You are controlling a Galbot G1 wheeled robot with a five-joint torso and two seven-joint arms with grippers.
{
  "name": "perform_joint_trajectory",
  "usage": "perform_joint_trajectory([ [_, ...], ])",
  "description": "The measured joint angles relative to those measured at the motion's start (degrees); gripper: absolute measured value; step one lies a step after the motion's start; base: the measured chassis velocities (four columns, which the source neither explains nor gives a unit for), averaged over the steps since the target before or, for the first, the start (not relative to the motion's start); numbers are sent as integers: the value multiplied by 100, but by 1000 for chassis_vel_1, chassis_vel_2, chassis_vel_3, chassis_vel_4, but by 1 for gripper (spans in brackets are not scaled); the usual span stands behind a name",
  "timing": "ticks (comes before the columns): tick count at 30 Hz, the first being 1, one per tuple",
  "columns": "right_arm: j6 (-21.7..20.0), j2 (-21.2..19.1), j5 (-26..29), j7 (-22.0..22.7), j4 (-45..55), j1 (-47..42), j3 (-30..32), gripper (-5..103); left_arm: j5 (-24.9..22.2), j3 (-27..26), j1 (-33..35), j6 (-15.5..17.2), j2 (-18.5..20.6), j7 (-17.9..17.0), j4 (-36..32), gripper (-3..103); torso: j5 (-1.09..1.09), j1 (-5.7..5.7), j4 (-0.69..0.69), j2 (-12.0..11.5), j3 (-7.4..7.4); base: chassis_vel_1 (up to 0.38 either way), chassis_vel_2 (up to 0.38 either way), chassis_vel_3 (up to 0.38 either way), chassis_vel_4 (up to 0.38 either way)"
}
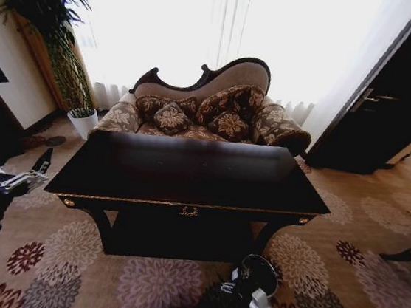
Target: Move to the front of the table and place the trash on the table into the trash bin.
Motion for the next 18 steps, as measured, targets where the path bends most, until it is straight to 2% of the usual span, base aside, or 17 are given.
perform_joint_trajectory([
  [4, 81, 267, 70, -112, 710, -283, 578, 100, 139, 168, -64, -4, -15, -18, 19, 100, 0, 0, 0, 0, 1, 0, 0, 0, 0],
  [7, 66, 422, 241, -209, 1163, -407, 935, 100, 245, 257, -75, -4, -29, -51, 25, 100, 1, 0, 0, 0, 1, 0, 0, 0, 0],
  [9, -10, 577, 488, -375, 1673, -527, 1404, 100, 350, 360, -75, -4, -47, -96, 21, 100, 0, 0, 0, 0, 0, 0, 0, 0, 0],
  [12, 51, 640, 713, -497, 1995, -584, 1936, 100, 498, 481, -30, -21, -68, -140, -30, 100, 1, 0, 0, 0, 0, 0, 0, 0, 0],
  [13, 51, 640, 713, -497, 1995, -584, 1936, 100, 498, 481, -30, -21, -68, -140, -30, 100, 1, 0, 0, 0, 0, 0, 0, 0, 0],
  [17, 50, 617, 1594, -321, 2415, -489, 2491, 100, 685, 535, 83, -154, -57, -140, -37, 100, 2, 0, 0, 0, 1, 0, 0, 0, 0],
  [18, 50, 617, 1594, -321, 2415, -489, 2491, 100, 685, 535, 83, -154, -57, -140, -37, 100, 2, 0, 0, 0, 1, 0, 0, 0, 0],
])
